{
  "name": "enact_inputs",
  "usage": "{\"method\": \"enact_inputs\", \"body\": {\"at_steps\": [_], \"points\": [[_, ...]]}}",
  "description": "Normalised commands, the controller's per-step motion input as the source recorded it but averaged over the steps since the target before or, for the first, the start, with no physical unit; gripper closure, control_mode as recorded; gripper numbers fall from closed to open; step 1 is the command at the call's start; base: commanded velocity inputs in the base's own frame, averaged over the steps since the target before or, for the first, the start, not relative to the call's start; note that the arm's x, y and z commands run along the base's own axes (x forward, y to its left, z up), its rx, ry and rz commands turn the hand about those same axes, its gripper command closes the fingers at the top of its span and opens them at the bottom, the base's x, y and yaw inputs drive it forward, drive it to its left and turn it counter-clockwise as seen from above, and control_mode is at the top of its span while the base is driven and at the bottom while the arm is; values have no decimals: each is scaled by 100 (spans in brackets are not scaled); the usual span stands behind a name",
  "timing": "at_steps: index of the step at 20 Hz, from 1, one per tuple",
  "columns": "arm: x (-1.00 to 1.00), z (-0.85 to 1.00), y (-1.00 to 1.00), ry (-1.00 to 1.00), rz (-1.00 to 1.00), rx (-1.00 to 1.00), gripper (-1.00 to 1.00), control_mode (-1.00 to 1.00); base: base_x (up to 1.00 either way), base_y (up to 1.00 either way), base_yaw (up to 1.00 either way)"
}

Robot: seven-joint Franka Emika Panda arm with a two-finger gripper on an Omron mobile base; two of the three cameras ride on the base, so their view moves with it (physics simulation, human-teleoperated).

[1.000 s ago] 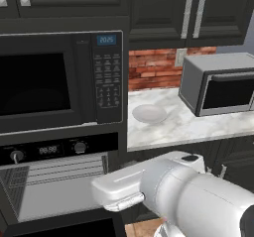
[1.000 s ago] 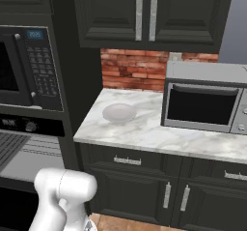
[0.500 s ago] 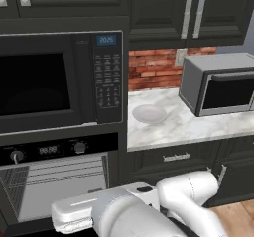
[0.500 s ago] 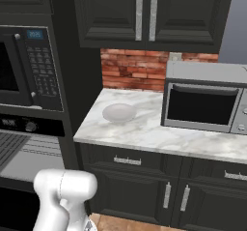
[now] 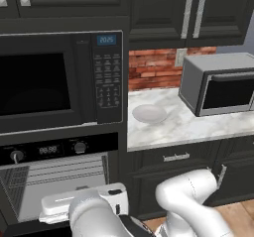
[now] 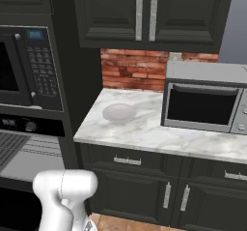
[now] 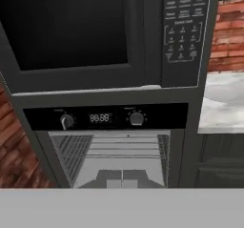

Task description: Take the fish from the oven and place it on the plate on the counter.

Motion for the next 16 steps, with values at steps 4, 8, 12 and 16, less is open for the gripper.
{"method": "enact_inputs", "body": {"at_steps": [4, 8, 12, 16], "points": [[91, -100, 33, -9, 0, 7, 100, -100, 0, 0, 0], [99, -100, 52, -11, 0, 2, 100, -100, 0, 0, 0], [71, -100, 20, -10, -1, -6, 100, -100, 0, 0, 0], [76, -100, 43, -9, -6, -15, 100, -100, 0, 0, 0]]}}
